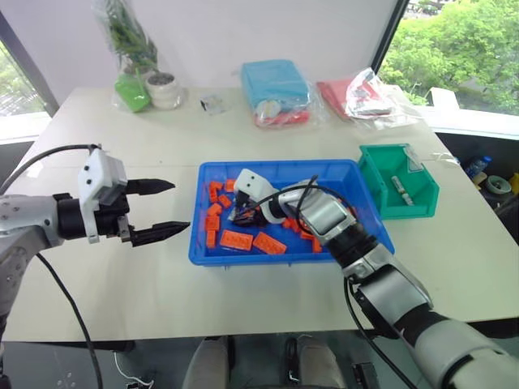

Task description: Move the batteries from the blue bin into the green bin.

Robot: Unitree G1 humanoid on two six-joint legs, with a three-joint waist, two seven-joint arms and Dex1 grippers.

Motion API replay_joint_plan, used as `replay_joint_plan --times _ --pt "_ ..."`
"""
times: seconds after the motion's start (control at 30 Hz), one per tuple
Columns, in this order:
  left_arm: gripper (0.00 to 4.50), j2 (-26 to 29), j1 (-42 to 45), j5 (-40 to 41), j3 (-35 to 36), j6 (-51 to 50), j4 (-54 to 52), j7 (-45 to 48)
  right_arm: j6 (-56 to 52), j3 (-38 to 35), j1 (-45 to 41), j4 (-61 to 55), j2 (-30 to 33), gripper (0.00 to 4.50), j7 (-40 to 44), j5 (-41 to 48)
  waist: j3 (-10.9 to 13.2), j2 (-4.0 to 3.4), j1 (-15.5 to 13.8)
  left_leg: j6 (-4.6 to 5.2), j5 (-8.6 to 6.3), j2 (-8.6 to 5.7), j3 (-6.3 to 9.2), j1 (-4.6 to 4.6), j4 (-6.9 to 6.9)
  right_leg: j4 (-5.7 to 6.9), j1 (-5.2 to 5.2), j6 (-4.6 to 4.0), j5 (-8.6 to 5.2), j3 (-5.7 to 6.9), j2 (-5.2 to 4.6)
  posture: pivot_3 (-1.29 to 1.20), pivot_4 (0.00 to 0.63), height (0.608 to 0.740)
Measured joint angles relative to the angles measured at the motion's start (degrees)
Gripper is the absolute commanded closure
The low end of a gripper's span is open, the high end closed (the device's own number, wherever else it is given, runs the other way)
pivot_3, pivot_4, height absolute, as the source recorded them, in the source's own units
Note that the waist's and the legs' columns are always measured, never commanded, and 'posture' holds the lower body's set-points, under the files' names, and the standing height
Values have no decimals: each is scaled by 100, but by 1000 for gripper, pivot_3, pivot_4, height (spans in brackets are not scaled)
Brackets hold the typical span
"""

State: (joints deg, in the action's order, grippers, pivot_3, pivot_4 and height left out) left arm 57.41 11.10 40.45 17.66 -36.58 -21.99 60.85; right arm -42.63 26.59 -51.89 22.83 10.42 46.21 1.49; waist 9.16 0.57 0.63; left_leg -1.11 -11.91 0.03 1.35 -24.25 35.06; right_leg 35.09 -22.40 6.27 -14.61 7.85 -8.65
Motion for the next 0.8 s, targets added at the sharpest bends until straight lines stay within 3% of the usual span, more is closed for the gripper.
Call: replay_joint_plan --times 0.17,0.27,0.37,0.47,0.67,0.77,0.8 --pt "0 -39 46 -43 -107 70 62 15 -110 -72 66 -232 116 2210 6 4 0 0 1 4 2 0 -1 -1 0 0 -2 0 0 -1 0 0 150 681" --pt "0 -69 43 -45 -114 91 73 32 -586 -555 91 -919 409 2210 16 254 1 0 -16 4 3 0 2 -6 3 0 -2 0 1 -1 -2 0 150 681" --pt "0 -84 -15 -95 -124 127 120 78 -1202 -1463 1 -1715 990 2210 -37 618 -1 3 -55 -7 -4 -1 -3 -5 5 -5 2 0 1 -1 -3 0 150 681" --pt "0 -169 -17 -190 -264 233 227 124 -1525 -2244 113 -2121 1962 2210 -229 702 -3 6 -162 -11 -6 -1 -15 -8 4 -15 2 -14 -9 0 -7 0 150 681" --pt "0 -298 188 -324 -513 300 459 153 -1545 -3244 952 -1991 3603 2210 -367 652 -11 19 -203 -11 -6 10 -48 -10 2 -55 7 -16 -5 0 -10 0 150 681" --pt "0 -349 337 -370 -576 359 543 171 -1325 -3466 1207 -1580 3961 2210 -449 606 -10 14 -131 -10 -6 36 -80 -8 2 -70 10 -13 10 2 -6 0 150 681" --pt "0 -374 392 -373 -598 369 573 173 -1227 -3512 1280 -1467 4021 1738 -460 607 -11 16 -110 -6 -4 45 -90 -5 2 -70 13 -9 14 2 -5 0 150 681"
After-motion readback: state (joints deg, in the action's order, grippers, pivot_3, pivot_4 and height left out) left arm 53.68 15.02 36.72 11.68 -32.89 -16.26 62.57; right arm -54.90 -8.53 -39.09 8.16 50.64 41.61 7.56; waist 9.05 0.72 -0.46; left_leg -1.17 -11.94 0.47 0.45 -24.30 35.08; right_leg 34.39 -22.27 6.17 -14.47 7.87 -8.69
